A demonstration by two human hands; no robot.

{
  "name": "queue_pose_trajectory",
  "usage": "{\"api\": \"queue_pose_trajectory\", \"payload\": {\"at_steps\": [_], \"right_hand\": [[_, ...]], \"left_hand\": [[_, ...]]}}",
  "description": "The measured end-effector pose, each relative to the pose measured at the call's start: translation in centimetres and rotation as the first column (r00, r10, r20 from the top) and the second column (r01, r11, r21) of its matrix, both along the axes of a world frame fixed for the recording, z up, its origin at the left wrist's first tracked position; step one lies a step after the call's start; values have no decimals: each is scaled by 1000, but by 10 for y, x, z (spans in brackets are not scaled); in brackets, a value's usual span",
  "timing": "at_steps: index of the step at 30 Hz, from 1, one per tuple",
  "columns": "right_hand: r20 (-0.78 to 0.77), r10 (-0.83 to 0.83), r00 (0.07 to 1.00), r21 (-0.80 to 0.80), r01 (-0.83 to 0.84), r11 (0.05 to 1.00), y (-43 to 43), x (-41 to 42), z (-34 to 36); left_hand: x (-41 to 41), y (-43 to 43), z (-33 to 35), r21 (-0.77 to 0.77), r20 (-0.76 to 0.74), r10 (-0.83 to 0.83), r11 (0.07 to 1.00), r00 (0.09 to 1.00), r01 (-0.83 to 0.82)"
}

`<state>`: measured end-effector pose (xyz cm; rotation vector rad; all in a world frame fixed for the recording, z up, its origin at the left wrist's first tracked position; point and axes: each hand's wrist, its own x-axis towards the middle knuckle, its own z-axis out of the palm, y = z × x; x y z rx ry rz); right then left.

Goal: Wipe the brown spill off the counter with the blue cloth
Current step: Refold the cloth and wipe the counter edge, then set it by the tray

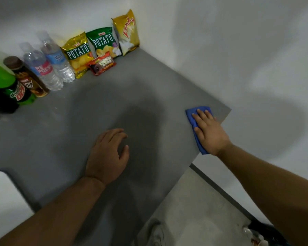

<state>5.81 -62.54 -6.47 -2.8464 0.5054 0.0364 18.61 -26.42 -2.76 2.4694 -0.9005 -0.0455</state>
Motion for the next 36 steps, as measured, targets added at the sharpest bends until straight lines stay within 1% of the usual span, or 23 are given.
{"api": "queue_pose_trajectory", "payload": {"at_steps": [6, 10, 13, 17, 21, 27, 30, 36], "right_hand": [[-74, 94, 993, -14, -96, 995, 71, -19, 3], [-92, 184, 979, -23, -187, 982, 129, -33, 2], [-125, 225, 966, -5, -227, 974, 166, -35, -4], [-150, 285, 947, 15, -286, 958, 227, -45, 0], [-206, 331, 921, 25, -334, 942, 283, -50, 5], [-223, 401, 889, 30, -405, 914, 350, -55, -1], [-195, 454, 870, 23, -459, 888, 376, -63, -2], [-160, 528, 834, 72, -524, 849, 384, -67, 2]], "left_hand": [[-26, 25, 7, -3, 12, 145, 989, 989, -145], [-48, 57, 9, -3, 36, 197, 980, 980, -197], [-54, 79, 4, -16, 12, 247, 969, 969, -247], [-71, 121, 1, -34, 36, 307, 952, 951, -306], [-89, 158, -2, -63, -14, 364, 929, 931, -364], [-105, 202, -10, -66, -124, 305, 947, 944, -315], [-114, 215, -10, -63, -145, 230, 969, 962, -240], [-122, 224, -9, -14, -213, 158, 986, 964, -165]]}}
